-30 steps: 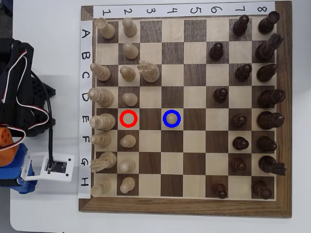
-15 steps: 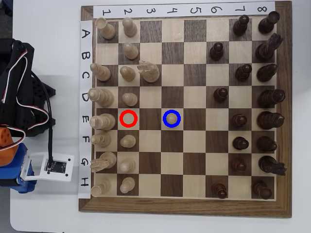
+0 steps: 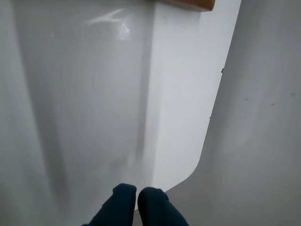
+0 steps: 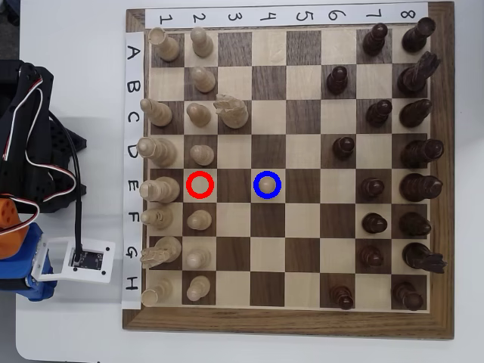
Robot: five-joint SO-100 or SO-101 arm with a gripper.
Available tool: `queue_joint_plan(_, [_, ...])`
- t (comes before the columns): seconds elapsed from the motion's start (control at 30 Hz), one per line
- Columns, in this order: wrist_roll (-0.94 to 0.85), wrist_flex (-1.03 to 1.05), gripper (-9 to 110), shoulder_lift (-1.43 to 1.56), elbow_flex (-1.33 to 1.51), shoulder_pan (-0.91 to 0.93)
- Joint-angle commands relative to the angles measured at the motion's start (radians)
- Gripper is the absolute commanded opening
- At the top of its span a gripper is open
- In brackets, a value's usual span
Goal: Move the piece to destination
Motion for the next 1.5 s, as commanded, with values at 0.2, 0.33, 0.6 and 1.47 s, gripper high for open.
queue_joint_plan(0.2, [0.002,0.002,0,0.058,-0.041,0.031])
queue_joint_plan(0.33, [0.028,0.0,0,0.058,-0.041,0.055])
queue_joint_plan(0.6, [0.005,0.002,0,0.058,-0.041,0.043])
queue_joint_plan(1.47, [-0.025,0.002,0,0.06,-0.04,0.025])
